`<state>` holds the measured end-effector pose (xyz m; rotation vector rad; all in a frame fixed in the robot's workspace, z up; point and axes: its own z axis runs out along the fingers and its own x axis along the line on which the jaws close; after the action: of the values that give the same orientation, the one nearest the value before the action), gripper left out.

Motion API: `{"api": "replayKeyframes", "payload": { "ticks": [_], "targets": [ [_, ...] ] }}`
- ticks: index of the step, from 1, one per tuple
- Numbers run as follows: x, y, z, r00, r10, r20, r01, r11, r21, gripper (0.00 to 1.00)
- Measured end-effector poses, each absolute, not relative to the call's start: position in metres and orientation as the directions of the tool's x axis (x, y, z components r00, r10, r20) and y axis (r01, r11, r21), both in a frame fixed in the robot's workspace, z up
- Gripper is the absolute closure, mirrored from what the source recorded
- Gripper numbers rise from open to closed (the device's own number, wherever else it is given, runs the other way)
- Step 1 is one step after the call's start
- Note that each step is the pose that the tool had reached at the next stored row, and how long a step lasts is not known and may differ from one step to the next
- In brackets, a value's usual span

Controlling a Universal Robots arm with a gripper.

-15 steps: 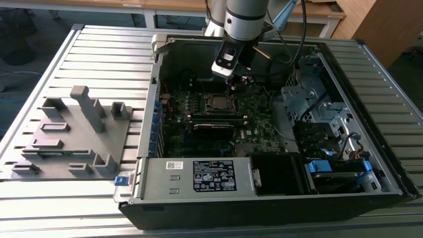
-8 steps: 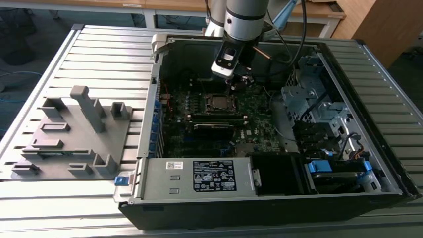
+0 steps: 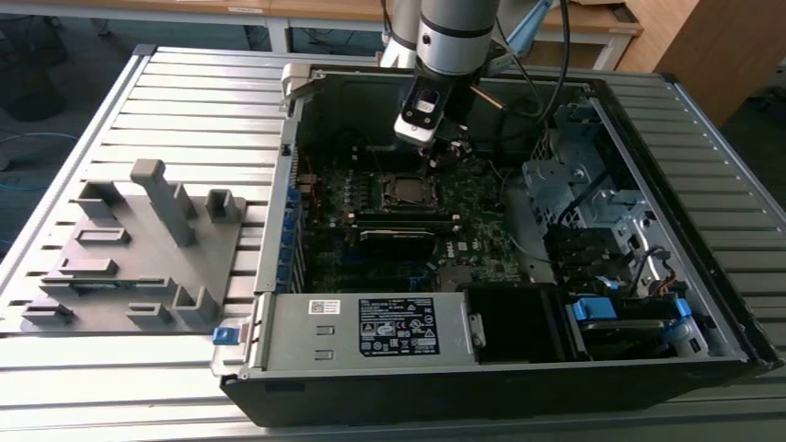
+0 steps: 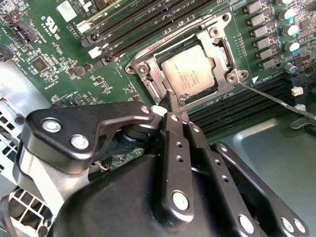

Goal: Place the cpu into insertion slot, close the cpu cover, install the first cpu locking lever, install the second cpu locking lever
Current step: 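Close the cpu cover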

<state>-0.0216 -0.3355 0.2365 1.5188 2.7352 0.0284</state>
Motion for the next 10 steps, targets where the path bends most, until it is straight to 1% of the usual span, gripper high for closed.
{"api": "replayKeyframes", "payload": {
  "ticks": [10],
  "targets": [
    [-0.0216,-0.3355,0.2365,-0.548,0.836,-0.002,0.836,0.548,0.022,0.9]
  ]
}}
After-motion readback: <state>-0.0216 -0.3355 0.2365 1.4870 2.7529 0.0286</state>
